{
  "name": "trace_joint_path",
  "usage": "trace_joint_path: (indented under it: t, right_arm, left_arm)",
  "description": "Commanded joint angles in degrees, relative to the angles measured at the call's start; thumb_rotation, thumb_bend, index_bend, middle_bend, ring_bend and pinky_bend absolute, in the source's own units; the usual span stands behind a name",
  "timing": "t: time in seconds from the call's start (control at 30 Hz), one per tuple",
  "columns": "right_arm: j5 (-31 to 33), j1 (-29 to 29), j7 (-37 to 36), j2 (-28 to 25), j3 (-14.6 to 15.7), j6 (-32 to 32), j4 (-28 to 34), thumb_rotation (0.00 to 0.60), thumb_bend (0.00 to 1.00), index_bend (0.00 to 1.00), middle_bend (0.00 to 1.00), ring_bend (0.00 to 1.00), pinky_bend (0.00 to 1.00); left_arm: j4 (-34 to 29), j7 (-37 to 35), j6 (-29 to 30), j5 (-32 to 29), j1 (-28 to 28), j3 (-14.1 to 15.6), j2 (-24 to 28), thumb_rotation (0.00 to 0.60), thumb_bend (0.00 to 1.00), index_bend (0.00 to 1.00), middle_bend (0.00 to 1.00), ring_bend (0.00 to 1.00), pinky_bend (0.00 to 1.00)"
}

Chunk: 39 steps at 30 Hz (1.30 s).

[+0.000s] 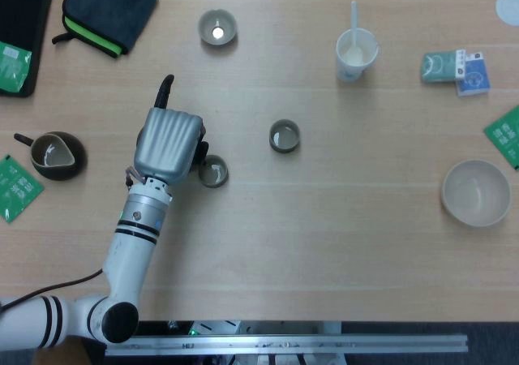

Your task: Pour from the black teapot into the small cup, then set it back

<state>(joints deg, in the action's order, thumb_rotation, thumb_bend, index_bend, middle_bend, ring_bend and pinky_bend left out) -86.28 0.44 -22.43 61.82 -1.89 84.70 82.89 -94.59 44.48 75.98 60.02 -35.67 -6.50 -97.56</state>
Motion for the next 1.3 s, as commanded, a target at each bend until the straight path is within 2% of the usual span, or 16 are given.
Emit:
trace_joint_path:
  t: [0.03,0.6,1.3]
  right_arm:
    - [-0.04,-0.05,-0.11,-0.02,0.0,0.08,-0.1,0.6,0.12,0.31,0.29,0.2,0.25]
    - [-0.15,-0.18,-0.86,0.11,-0.08,0.32,-0.67,0.6,0.12,0.31,0.29,0.2,0.25]
    - [-0.37,-0.56,-1.44,0.15,-0.05,0.96,-1.14,0.6,0.12,0.31,0.29,0.2,0.25]
  left_arm:
    - [0.12,0.38,0.34,0.44,0.23,0.16,-0.46,0.6,0.36,0.94,1.0,0.91,0.07]
    - [0.57,4.34,2.4,3.6,1.11,0.67,-2.41,0.6,0.36,0.94,1.0,0.91,0.07]
    - [0.26,5.73,2.2,4.84,2.02,0.06,-2.52,0.6,0.36,0.94,1.0,0.91,0.07]
